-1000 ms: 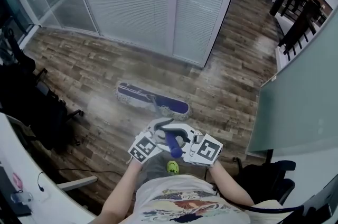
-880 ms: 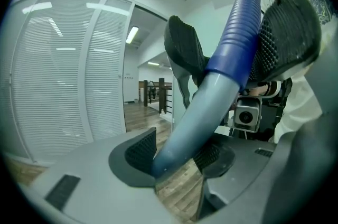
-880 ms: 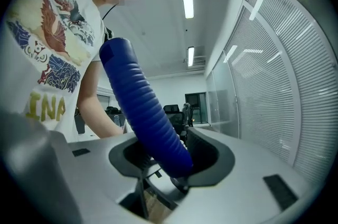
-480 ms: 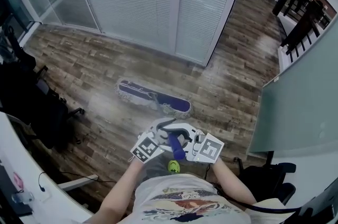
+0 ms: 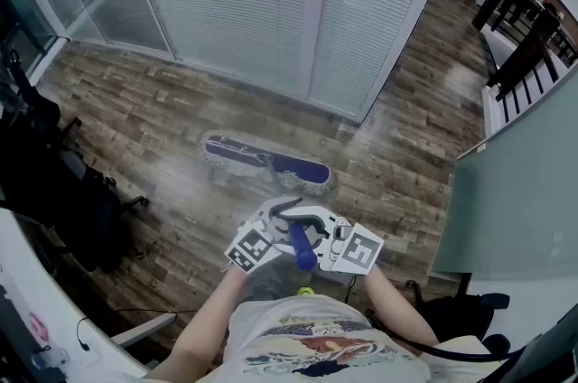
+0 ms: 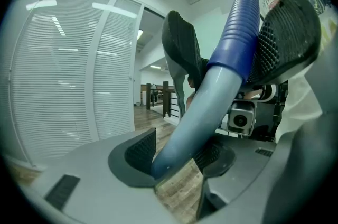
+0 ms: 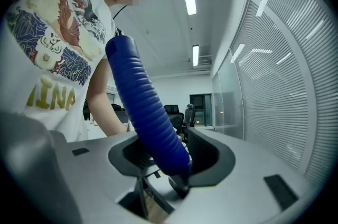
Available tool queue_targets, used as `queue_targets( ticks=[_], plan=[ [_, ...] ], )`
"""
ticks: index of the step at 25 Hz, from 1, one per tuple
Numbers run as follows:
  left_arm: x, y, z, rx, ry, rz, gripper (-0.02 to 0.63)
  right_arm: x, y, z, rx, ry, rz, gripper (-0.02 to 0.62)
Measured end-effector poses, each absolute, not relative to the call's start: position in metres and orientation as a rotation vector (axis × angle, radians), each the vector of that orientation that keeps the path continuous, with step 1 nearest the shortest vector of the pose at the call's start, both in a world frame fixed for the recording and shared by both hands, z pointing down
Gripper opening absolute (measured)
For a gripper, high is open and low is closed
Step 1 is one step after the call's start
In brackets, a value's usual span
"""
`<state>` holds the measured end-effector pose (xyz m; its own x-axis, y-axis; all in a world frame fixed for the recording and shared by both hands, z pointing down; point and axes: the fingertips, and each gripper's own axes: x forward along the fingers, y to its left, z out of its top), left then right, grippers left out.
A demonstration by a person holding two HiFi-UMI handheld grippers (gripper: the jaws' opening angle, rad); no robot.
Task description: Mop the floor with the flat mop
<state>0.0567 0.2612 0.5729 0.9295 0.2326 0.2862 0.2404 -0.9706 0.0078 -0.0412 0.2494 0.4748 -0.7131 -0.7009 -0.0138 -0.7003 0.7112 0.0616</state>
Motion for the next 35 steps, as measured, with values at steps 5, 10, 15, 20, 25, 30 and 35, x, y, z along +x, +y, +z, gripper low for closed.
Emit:
queue_targets(
  ticks=[5,10,15,20,25,30,35],
  plan=[
    [0.062,0.181,0.564,-3.081,-0.38,-0.437,0.17,-0.036,0.167,0.463,1.207,-2.909,-0.083,0.189],
    [0.071,0.111,0.557,-3.087,-0.387,-0.419,0.17,-0.029,0.097,0.458,1.21,-2.912,-0.115,0.189],
    [0.086,0.066,0.57,-3.081,-0.417,-0.434,0.172,-0.013,0.051,0.467,1.224,-2.894,-0.134,0.189],
    [0.113,0.025,0.572,-3.08,-0.394,-0.424,0.175,0.012,0.012,0.466,1.235,-2.93,-0.157,0.189],
    [0.159,-0.03,0.57,-3.097,-0.341,-0.422,0.175,0.057,-0.039,0.471,1.192,-2.937,-0.146,0.189],
    [0.216,-0.086,0.568,-3.106,-0.301,-0.45,0.175,0.116,-0.092,0.471,1.151,-2.958,-0.125,0.189],
    [0.262,-0.128,0.573,-3.102,-0.257,-0.473,0.179,0.165,-0.129,0.478,1.136,-2.969,-0.009,0.195]
  ],
)
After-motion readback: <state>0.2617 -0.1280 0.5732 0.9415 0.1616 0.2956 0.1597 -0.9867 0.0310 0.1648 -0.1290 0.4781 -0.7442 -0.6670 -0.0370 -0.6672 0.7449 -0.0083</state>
